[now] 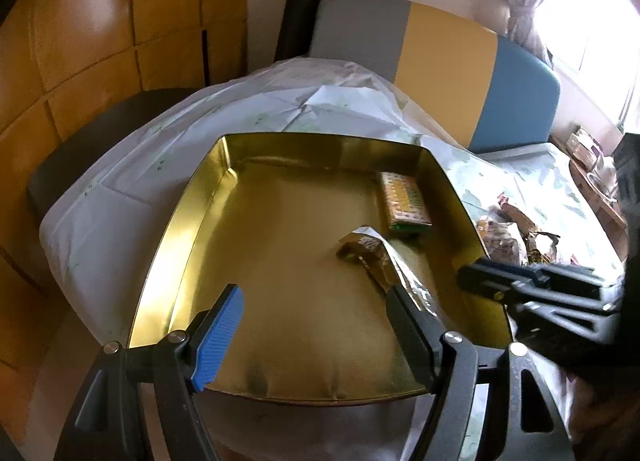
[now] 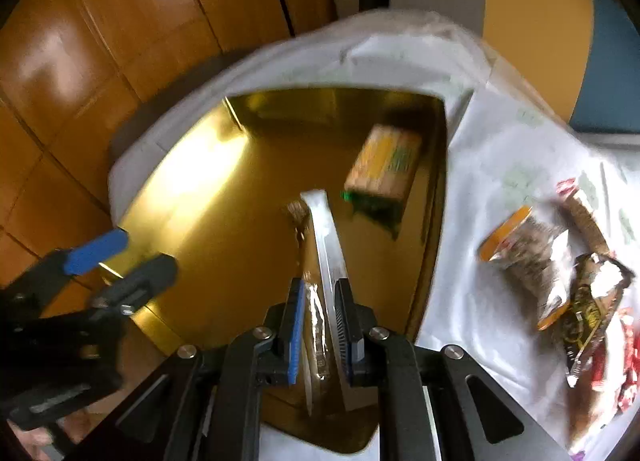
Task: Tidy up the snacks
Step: 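Lower the white-and-gold biscuit bag into the gold tray and open the right gripper, then move the left gripper back to the snacks and reach for the clear nut bag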
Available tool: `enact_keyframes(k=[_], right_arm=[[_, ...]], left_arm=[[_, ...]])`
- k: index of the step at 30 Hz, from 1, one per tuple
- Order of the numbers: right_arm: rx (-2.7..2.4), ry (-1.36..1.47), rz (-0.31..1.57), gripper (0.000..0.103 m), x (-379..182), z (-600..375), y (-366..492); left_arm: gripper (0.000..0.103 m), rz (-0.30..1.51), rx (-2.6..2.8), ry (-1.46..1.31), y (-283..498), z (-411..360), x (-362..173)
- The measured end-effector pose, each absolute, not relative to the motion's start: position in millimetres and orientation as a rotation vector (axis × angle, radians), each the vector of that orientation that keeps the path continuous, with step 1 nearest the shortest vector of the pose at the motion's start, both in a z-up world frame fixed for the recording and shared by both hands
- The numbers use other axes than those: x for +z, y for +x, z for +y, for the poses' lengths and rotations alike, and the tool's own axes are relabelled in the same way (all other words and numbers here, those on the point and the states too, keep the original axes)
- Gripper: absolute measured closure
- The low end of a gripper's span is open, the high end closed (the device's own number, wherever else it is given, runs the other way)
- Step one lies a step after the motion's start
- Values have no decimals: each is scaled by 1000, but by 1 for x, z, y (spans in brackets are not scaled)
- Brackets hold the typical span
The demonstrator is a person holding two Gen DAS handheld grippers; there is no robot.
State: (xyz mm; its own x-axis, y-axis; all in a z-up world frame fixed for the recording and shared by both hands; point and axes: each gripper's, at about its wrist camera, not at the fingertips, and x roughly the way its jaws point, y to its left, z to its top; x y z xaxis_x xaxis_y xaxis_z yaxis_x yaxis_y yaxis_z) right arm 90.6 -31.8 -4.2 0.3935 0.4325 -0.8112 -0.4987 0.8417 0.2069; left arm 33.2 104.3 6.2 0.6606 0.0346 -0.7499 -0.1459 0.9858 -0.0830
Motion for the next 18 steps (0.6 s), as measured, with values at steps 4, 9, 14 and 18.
enact_keyframes(k=[4,9,14,18], right_arm=[[561,-71,941,68,15,-50,82],[502,-91,899,63,29,-84,73],[414,-128,883,53,38,-129,70],[334,-175,881,45,39,-165,72]], left_arm=[[28,826,89,-93,32,93,11],[28,826,65,-51,32,78,13],[28,831,41,-27,33,65,13],[28,828,17,-9,33,54,15]])
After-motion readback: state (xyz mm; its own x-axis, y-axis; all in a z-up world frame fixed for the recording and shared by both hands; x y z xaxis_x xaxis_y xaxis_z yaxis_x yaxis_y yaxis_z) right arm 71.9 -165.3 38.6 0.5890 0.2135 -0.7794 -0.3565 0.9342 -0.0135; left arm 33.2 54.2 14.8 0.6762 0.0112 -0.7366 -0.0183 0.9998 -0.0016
